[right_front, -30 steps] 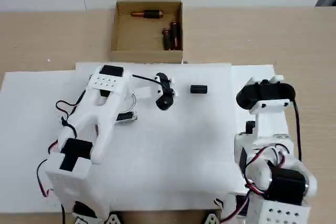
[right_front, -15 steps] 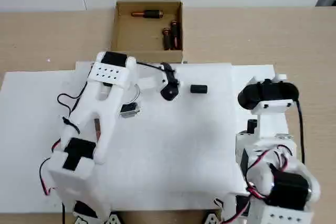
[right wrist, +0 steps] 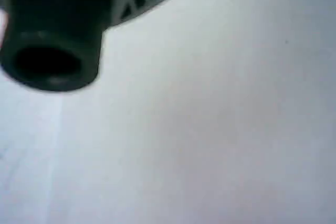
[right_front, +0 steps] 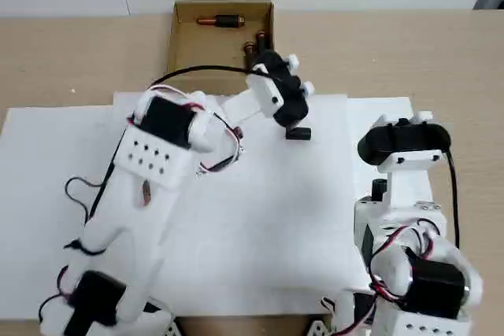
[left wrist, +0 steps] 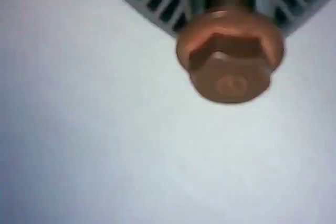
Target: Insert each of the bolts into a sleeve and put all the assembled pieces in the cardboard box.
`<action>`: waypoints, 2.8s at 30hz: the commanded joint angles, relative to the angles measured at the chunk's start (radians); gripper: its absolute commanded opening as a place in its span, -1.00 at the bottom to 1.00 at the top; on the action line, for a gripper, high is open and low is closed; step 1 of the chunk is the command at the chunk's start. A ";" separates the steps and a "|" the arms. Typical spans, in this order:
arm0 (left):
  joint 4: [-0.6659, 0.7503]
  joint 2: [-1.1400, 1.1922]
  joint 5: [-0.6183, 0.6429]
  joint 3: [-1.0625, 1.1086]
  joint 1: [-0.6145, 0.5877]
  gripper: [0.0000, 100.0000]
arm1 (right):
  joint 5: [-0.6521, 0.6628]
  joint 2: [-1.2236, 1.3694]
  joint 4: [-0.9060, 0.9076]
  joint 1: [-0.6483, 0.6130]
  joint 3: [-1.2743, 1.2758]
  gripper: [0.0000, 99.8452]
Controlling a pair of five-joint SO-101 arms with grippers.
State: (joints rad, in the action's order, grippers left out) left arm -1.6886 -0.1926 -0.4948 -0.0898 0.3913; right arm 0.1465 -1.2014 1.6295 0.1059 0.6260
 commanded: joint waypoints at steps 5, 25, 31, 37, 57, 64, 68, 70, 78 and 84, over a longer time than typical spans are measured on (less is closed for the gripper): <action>-0.058 -0.123 0.103 0.008 0.054 -0.99 | 0.000 -0.081 -0.038 0.005 -0.028 -0.99; 0.652 -0.921 0.516 0.914 0.046 -0.99 | -0.166 -0.549 -0.305 -0.202 0.462 -0.99; 0.793 -1.111 0.649 1.110 0.011 -0.99 | -0.219 -0.604 -0.395 -0.323 0.560 -0.99; 0.914 -1.272 0.770 1.271 -0.058 -0.99 | -0.238 -0.608 -0.496 -0.421 0.660 -0.99; 1.080 -1.617 1.120 1.557 -0.054 -0.99 | -0.233 -0.611 -0.822 -0.768 0.916 -0.99; 1.131 -1.617 1.122 1.554 -0.032 -0.99 | -0.124 -0.611 -0.822 -0.799 0.936 -0.99; 1.131 -1.617 1.122 1.554 0.032 -0.99 | -0.072 -0.611 -0.822 -0.799 0.931 -0.99; 1.131 -1.617 1.122 1.554 0.057 -0.99 | -0.046 -0.611 -0.822 -0.799 0.928 -0.99; 1.129 -1.614 1.122 1.567 0.080 -0.99 | 0.037 -0.611 -0.878 -0.799 0.911 -0.99; 1.132 -1.617 1.122 1.607 0.075 -0.99 | 0.046 -0.611 -0.875 -0.799 0.887 -0.99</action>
State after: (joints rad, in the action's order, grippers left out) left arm -0.5792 -1.7975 0.6191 1.5152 0.4649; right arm 0.1834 -1.8029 0.7764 -0.6859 1.5727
